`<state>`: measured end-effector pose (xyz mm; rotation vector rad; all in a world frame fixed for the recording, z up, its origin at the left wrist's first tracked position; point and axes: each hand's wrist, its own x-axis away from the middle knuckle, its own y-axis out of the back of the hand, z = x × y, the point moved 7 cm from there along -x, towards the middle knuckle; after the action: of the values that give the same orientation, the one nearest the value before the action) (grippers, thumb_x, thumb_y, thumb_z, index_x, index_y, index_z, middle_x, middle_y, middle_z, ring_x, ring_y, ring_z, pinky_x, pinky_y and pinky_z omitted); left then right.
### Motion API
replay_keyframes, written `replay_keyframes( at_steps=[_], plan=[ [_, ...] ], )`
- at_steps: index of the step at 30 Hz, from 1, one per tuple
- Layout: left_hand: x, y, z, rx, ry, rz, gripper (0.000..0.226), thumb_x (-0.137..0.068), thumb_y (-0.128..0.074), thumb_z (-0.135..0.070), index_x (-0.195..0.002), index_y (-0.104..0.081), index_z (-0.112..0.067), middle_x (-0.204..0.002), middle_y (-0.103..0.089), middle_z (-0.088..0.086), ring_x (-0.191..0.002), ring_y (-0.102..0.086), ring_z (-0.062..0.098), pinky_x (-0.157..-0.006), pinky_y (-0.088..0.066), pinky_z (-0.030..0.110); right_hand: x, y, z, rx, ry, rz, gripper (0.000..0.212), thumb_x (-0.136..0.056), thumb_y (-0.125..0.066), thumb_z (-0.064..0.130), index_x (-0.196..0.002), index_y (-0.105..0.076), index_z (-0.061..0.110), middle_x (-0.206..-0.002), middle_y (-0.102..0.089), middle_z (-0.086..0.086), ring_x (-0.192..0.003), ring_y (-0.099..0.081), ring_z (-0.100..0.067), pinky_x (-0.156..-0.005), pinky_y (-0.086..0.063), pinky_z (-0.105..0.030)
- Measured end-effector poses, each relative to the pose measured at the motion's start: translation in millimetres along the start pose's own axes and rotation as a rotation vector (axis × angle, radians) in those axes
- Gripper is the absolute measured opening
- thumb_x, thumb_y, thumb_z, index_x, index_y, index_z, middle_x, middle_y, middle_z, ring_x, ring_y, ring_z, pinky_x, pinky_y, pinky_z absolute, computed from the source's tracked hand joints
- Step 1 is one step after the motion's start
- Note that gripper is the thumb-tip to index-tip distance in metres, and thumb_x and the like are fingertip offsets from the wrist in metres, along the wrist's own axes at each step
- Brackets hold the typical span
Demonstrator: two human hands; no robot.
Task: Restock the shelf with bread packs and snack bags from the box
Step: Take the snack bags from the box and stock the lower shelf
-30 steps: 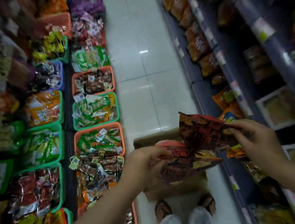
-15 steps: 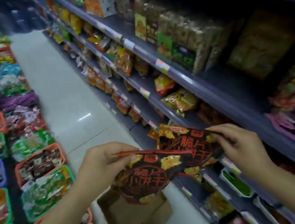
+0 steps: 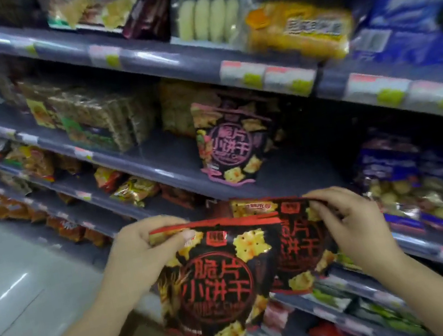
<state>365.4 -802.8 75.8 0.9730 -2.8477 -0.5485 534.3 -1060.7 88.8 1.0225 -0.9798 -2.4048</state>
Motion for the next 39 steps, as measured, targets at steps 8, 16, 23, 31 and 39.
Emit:
replay_keyframes(
  at_steps=[8, 16, 23, 31, 39],
  plan=[
    [-6, -92, -67, 0.008, -0.146, 0.200, 0.007, -0.077, -0.076, -0.018, -0.077, -0.074, -0.025, -0.071, -0.073, -0.011, -0.065, -0.067, 0.001, -0.050, -0.047, 0.010, 40, 89, -40, 0.124, -0.166, -0.177, 0.018, -0.088, -0.063, 0.007, -0.100, -0.071, 0.017, -0.089, -0.062, 0.017, -0.088, -0.054, 0.003, -0.078, -0.039, -0.001],
    [-38, -123, -91, 0.065, -0.199, 0.195, 0.011, -0.076, -0.077, -0.022, -0.079, -0.075, -0.031, -0.079, -0.074, -0.012, -0.074, -0.068, 0.002, -0.067, -0.053, 0.024, 29, 120, -64, 0.144, -0.292, -0.315, 0.020, -0.091, -0.059, 0.010, -0.108, -0.070, 0.014, -0.095, -0.062, 0.011, -0.089, -0.056, -0.003, -0.077, -0.038, -0.002],
    [-82, -126, -105, 0.097, -0.258, 0.158, 0.011, -0.076, -0.077, -0.019, -0.078, -0.073, -0.030, -0.076, -0.074, -0.012, -0.070, -0.067, 0.002, -0.065, -0.048, 0.021, -11, 119, -83, 0.117, -0.339, -0.358, 0.021, -0.092, -0.058, 0.011, -0.109, -0.069, 0.013, -0.096, -0.060, 0.013, -0.092, -0.055, -0.003, -0.080, -0.039, -0.004],
    [-122, -122, -101, 0.179, -0.250, 0.117, 0.012, -0.075, -0.077, -0.018, -0.078, -0.075, -0.029, -0.078, -0.074, -0.010, -0.075, -0.070, 0.007, -0.067, -0.054, 0.025, -58, 96, -100, 0.027, -0.397, -0.409, 0.023, -0.092, -0.058, 0.014, -0.113, -0.068, 0.014, -0.100, -0.061, 0.011, -0.096, -0.055, -0.003, -0.076, -0.033, 0.005],
    [-150, -116, -86, 0.189, -0.211, 0.110, 0.010, -0.075, -0.077, -0.019, -0.081, -0.074, -0.026, -0.079, -0.074, -0.006, -0.075, -0.069, 0.008, -0.067, -0.051, 0.027, -99, 56, -114, 0.010, -0.357, -0.197, 0.024, -0.092, -0.059, 0.016, -0.114, -0.068, 0.015, -0.107, -0.067, 0.006, -0.107, -0.063, -0.017, -0.080, -0.038, -0.002]
  ],
)
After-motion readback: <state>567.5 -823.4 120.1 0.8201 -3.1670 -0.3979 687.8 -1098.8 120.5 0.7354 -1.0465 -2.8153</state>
